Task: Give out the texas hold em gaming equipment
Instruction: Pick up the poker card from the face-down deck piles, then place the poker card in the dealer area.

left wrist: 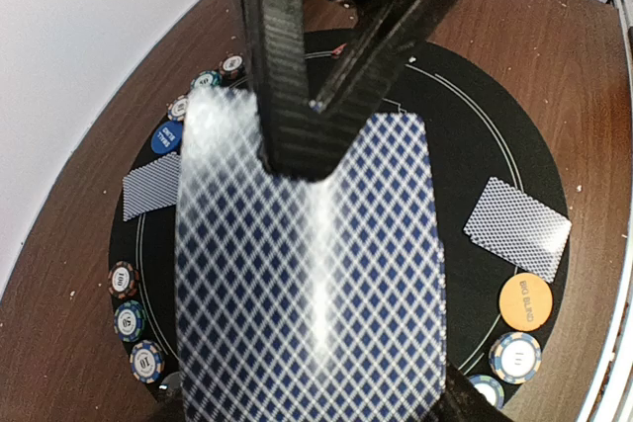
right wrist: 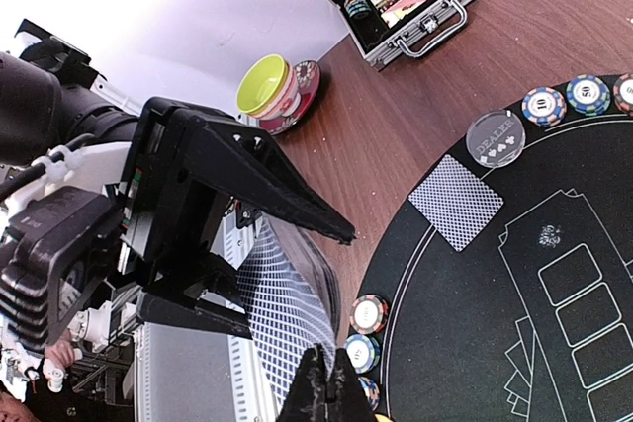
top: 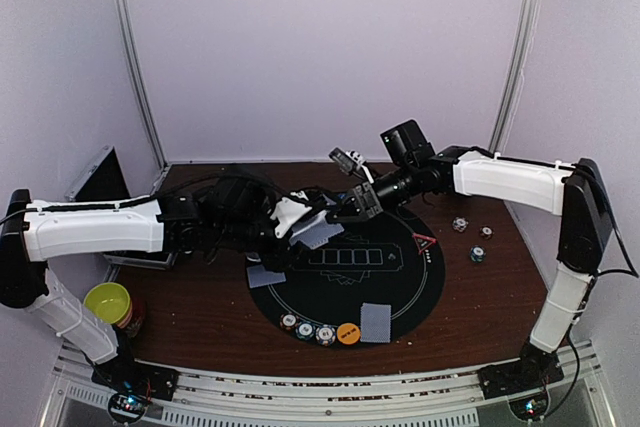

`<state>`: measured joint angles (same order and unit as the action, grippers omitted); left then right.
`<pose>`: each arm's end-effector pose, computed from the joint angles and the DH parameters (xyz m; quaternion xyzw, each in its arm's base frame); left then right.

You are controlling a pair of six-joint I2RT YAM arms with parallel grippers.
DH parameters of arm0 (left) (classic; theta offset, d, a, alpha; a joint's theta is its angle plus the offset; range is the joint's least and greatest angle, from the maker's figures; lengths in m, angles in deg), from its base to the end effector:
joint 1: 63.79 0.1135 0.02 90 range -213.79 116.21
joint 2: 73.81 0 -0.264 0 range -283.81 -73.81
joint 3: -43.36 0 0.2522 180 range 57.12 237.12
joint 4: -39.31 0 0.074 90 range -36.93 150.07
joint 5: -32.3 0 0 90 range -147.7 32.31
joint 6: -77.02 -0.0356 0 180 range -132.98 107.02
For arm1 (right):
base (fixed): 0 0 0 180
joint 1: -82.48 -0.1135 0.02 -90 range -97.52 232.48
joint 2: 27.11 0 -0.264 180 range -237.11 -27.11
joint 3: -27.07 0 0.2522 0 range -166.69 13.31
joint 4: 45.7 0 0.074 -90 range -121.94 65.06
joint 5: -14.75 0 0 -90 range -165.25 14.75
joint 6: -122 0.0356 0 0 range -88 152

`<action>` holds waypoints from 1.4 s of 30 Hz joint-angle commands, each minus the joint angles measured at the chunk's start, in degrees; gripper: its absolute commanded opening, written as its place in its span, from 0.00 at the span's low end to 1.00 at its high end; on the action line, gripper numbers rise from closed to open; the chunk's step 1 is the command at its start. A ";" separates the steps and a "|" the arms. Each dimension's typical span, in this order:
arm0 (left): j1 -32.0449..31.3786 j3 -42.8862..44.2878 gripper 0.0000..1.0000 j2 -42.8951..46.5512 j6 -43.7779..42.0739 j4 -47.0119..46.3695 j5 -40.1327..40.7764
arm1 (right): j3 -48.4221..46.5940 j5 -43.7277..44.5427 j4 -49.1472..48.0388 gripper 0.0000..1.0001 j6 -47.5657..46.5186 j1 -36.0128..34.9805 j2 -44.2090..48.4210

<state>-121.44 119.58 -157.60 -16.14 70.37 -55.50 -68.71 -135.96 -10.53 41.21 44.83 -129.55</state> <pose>0.1762 -0.2756 0.2743 0.4488 0.7813 -0.1830 0.3932 0.2942 0.2662 0.2811 -0.3934 0.7130 0.5633 0.1397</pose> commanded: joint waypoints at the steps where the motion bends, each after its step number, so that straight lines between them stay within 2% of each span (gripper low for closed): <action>1: -0.62 0.83 0.60 1.49 -0.71 -3.51 -0.78 | 1.03 -1.36 0.03 0.00 0.54 3.09 2.77; 12: -0.67 0.91 0.60 1.87 -0.57 -3.50 -1.01 | 4.21 -3.07 -6.33 0.00 5.56 10.27 4.63; 18: -0.71 1.00 0.60 1.95 -0.51 -3.50 -0.88 | 3.66 -1.03 -10.22 0.00 8.97 9.96 -1.07; 23: -0.71 1.00 0.60 2.80 -0.61 -3.50 -0.37 | 0.70 -1.24 -13.81 0.00 11.05 7.05 -9.01; 33: -0.71 0.91 0.60 3.52 -0.58 -3.55 -0.56 | -0.35 0.05 -38.13 0.00 29.89 0.24 -20.31; 42: -0.80 0.98 0.60 3.98 -0.61 -3.52 -0.61 | -10.59 2.37 -31.03 0.00 28.07 -4.28 -30.24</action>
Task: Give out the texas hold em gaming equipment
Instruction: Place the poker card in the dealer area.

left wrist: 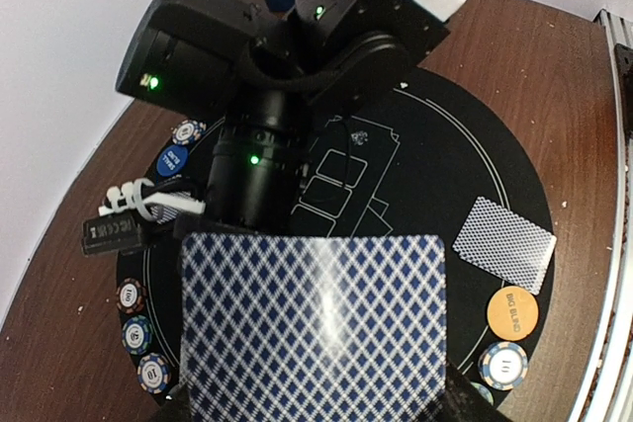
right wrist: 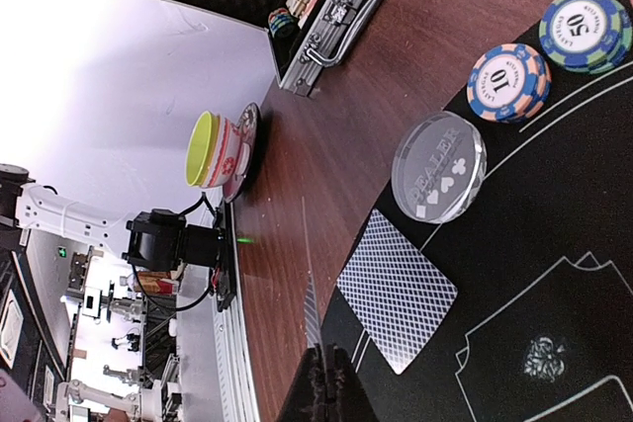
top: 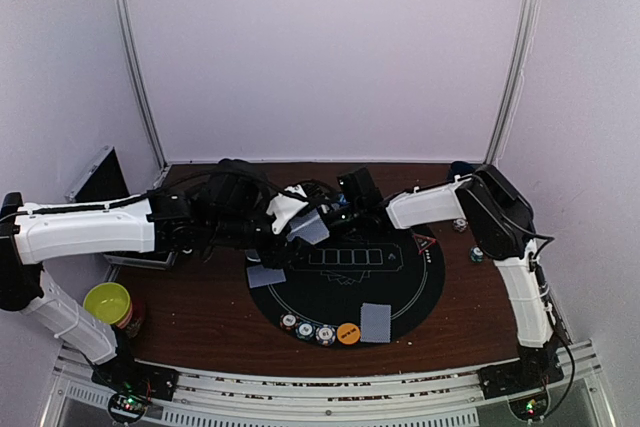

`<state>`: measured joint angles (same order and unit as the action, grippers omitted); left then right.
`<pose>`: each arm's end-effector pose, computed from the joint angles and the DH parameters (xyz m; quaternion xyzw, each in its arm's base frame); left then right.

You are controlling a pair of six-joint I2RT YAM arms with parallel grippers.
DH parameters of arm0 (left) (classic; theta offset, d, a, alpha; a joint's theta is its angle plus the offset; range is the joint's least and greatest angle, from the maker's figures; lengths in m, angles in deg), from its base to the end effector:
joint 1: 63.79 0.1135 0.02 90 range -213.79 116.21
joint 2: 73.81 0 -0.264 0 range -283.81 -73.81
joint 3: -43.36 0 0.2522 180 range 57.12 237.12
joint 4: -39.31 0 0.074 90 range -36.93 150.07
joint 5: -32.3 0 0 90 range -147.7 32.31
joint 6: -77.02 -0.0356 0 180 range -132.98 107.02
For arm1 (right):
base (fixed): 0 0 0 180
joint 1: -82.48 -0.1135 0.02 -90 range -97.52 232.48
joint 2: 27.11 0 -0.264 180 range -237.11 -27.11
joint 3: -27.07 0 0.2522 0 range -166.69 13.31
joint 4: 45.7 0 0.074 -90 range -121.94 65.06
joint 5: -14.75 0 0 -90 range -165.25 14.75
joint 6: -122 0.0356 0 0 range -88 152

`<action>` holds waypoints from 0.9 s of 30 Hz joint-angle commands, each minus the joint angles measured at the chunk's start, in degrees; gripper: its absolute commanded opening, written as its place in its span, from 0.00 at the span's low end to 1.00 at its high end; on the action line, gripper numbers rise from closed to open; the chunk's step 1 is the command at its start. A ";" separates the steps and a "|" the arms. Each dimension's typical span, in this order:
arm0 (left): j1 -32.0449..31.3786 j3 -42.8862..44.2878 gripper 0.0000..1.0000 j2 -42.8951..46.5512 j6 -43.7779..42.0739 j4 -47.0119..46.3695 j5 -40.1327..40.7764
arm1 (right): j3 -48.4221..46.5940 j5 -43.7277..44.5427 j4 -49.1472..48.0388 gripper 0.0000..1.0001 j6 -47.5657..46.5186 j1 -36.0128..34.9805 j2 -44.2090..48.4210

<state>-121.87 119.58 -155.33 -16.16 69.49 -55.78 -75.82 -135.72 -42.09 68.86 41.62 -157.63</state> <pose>0.1710 -0.2722 0.2877 0.4462 0.7687 -0.1979 0.4133 0.3528 0.3461 0.1497 -0.2732 0.7438 0.6076 0.0548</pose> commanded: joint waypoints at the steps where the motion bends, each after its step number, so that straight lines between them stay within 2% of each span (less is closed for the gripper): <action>1: -0.36 1.00 0.60 1.70 -0.58 -2.69 -0.37 | -4.16 2.43 0.56 0.00 0.55 -1.28 -2.93; 7: -0.36 1.00 0.60 1.62 -0.66 -2.63 -0.34 | -7.42 2.49 1.52 0.00 1.57 -2.72 -6.21; 27: -0.45 0.91 0.60 1.54 -0.86 -2.63 -0.25 | -7.91 3.86 4.77 0.03 -0.04 -5.04 -8.63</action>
<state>-121.94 119.58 -155.33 -16.36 69.51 -55.78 -82.48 -133.25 -37.70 69.62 36.79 -165.35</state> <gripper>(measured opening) 0.597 0.026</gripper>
